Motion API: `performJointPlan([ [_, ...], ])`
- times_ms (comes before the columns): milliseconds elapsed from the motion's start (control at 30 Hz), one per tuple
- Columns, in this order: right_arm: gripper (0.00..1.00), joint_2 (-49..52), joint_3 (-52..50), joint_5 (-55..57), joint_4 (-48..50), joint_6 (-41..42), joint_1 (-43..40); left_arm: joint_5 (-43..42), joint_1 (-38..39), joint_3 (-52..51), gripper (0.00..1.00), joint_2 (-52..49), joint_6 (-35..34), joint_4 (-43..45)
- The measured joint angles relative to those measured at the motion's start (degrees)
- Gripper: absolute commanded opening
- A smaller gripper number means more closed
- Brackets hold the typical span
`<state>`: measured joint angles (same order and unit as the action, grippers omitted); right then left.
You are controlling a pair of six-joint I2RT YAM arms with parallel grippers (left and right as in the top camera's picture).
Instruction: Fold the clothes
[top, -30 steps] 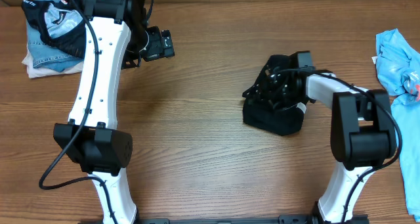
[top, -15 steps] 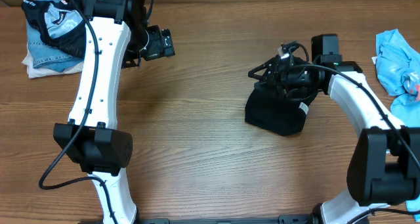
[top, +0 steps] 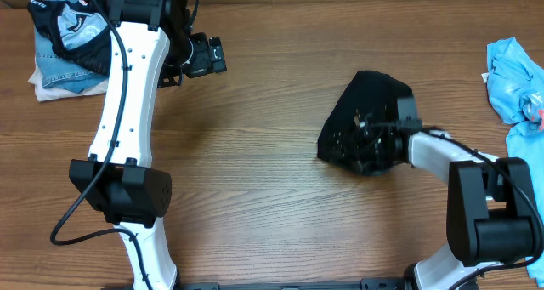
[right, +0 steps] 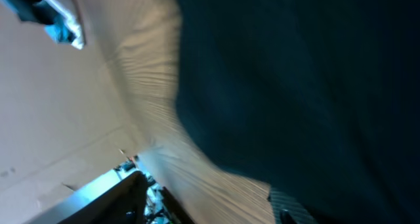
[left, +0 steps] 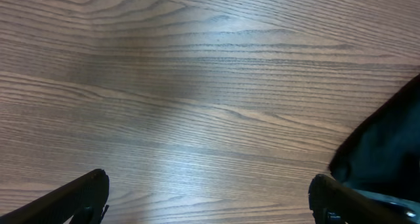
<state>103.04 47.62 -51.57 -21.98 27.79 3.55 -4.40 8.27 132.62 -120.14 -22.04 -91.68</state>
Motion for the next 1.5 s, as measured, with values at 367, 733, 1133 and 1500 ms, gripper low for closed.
performJointPlan([
  [367, 1.00, -9.42, 2.58, 0.81, -6.29, 2.97, 0.00, -0.90, 0.00, 0.00, 1.00, 0.00, 3.02, 2.14],
  [733, 1.00, -26.97, 26.45, 17.25, -31.63, 1.36, -3.78, -10.58, 3.63, -4.09, 1.00, 0.00, 9.03, 14.08],
  [1133, 1.00, -27.34, 30.16, 25.03, -44.44, -4.96, -10.32, -27.74, 13.68, -14.75, 1.00, -11.56, 10.47, 33.94],
  [1500, 1.00, -27.34, 30.16, 25.51, -46.69, -7.72, -10.32, -39.41, 15.76, -14.95, 1.00, -20.41, 10.49, 42.47],
])
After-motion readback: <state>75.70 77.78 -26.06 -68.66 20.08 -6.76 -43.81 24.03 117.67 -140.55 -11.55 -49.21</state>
